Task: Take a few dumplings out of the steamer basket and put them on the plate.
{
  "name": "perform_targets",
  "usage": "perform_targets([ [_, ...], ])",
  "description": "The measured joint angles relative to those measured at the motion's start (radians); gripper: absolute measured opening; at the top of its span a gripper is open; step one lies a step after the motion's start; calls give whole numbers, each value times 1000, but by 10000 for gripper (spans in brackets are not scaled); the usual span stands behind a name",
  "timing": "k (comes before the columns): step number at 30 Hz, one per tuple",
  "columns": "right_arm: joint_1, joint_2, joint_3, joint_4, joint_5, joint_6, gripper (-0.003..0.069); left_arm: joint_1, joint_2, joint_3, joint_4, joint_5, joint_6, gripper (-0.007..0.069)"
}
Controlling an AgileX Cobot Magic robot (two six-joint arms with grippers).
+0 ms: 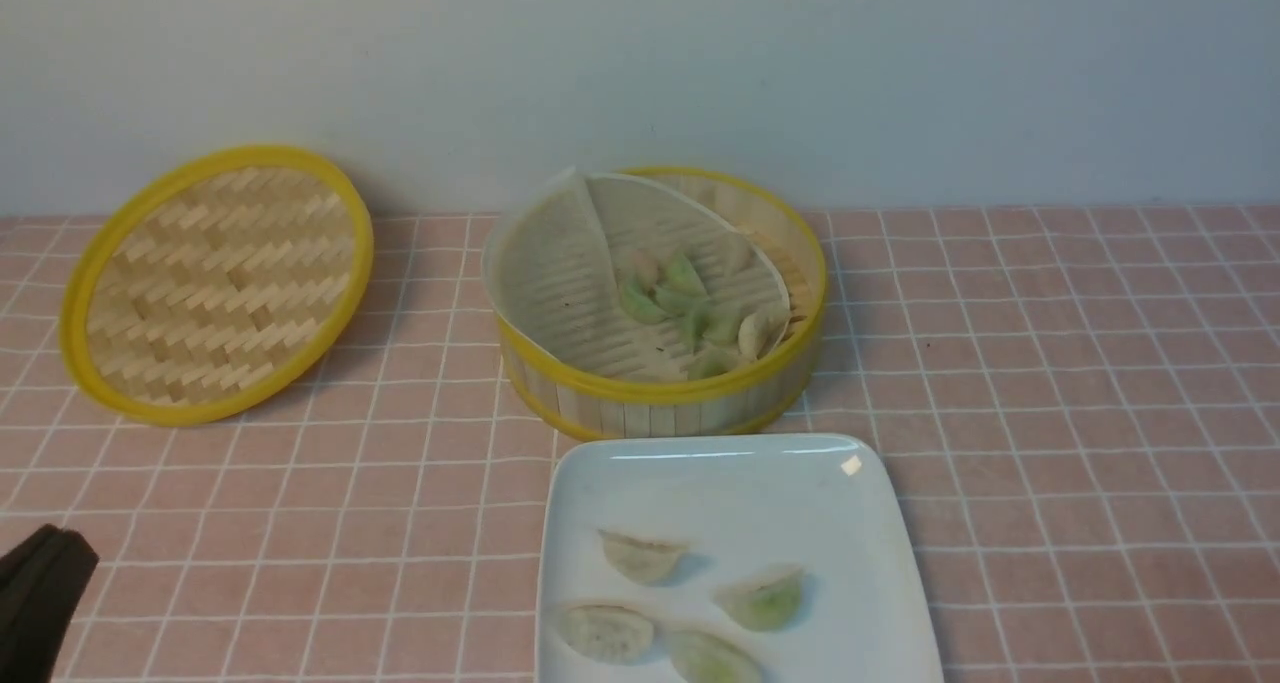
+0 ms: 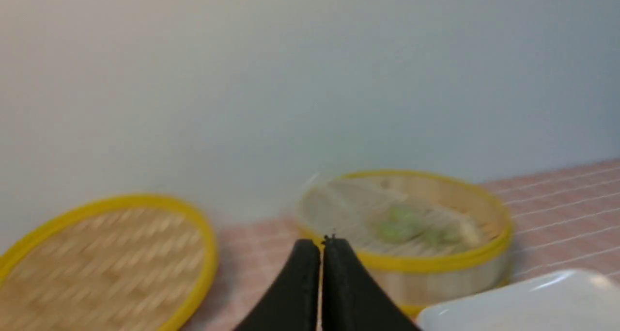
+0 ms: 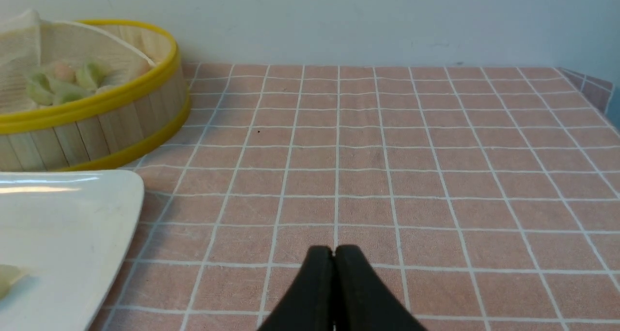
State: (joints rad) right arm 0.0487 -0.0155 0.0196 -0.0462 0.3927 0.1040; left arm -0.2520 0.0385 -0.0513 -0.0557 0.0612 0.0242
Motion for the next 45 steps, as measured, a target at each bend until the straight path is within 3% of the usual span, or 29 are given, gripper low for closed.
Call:
perform_targets([
  [2,0,0,0,0,0,0,-15,94,-29,64,-6,28,-3,-6],
  [5,0,0,0,0,0,0,-15,156,-48,78,-3,139,-3,-6],
  [10,0,0,0,0,0,1,-15,160,-49,81,13,307,-3,-6],
  [45,0,0,0,0,0,2,-15,160,-49,81,14,315,-2,-6],
])
